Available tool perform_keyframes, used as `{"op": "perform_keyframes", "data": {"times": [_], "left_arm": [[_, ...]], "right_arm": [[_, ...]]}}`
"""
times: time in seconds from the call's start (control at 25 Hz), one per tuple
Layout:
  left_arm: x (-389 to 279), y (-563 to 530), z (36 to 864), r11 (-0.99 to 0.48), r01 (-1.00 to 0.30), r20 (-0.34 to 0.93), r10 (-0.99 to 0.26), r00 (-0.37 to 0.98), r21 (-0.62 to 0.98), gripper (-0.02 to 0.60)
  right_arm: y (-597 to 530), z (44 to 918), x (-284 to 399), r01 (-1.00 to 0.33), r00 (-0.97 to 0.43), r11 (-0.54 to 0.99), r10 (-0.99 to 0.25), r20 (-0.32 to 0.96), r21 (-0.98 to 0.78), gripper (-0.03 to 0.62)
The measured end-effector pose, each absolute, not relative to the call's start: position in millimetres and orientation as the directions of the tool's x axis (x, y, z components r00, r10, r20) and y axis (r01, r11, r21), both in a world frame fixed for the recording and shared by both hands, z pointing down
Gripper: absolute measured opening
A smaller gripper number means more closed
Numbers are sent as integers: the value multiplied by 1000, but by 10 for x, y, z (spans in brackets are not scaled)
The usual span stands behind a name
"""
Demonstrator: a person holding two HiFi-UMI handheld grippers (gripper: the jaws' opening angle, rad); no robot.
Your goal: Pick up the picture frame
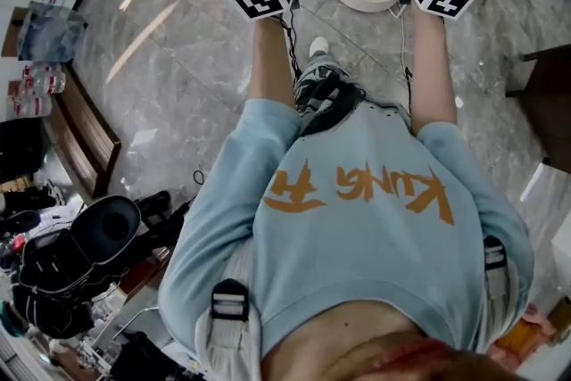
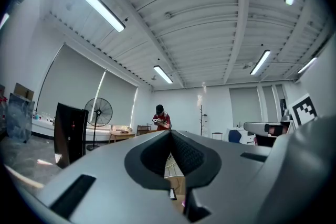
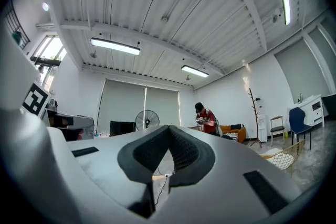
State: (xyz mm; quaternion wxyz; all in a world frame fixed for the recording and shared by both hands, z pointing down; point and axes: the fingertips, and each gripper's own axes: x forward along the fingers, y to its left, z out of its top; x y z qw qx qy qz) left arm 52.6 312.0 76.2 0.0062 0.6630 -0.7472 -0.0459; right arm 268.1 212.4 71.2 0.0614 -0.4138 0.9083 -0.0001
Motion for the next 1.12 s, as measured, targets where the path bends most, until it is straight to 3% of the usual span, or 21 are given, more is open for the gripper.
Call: {"op": "perform_keyframes", "data": {"times": [0.56, 1.12], "left_arm": [[9, 1406, 1177, 17, -999, -4, -1000, -18, 27, 20], [-1119, -483, 2228, -22, -983, 208, -976, 59, 180, 20]], "right_arm": [[618, 1010, 2446, -836, -535, 543, -839, -98, -80, -2], [-983, 2021, 1119, -846, -534, 525, -832, 150, -97, -2]]}}
